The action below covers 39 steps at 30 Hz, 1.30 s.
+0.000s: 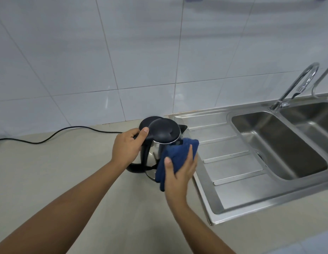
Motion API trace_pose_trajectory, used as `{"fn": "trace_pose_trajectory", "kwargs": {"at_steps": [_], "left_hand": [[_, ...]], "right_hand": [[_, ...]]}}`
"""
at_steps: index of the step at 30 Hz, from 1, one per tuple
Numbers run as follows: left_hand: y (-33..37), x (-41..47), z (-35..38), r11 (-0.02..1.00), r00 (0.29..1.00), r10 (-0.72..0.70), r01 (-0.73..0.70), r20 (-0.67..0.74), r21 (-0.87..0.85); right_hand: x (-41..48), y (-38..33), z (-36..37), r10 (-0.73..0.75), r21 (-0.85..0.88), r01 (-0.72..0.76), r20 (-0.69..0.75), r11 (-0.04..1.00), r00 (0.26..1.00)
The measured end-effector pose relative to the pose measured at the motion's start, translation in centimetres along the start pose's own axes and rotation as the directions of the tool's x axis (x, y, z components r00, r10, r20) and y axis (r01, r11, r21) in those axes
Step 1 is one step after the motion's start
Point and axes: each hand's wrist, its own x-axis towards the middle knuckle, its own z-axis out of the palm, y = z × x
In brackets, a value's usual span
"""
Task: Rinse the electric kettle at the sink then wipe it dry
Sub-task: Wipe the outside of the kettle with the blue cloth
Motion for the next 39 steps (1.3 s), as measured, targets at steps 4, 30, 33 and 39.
{"fn": "trace_pose_trajectory", "kwargs": {"at_steps": [4,30,33,39], "left_hand": [[0.0,0.0,0.1,1.000,1.000,0.002,-0.002,-0.007,-0.012],[-0.9,1.9,0.1,0.998,0.993,0.060,-0.058,0.101,-0.028],[-1.2,2.3,0.1,0.995,0.988,0.092,-0.087,0.123,-0.043],[-1.5,3.2,0.4,0.994,0.988,0.107,-0.104,0.107,-0.036]], "right_hand": [[-4.8,5.7,0.7,-0.114,-0.423,0.130,0.063,0.897,0.992],[12.4,5.3,-2.6,0.646,0.106,-0.696,0.293,0.711,0.705],[11.4,5.7,-2.9,0.634,0.077,-0.661,0.217,0.747,0.742],[3.7,5.6,-2.3,0.415,0.180,-0.410,0.013,0.894,0.910]]}}
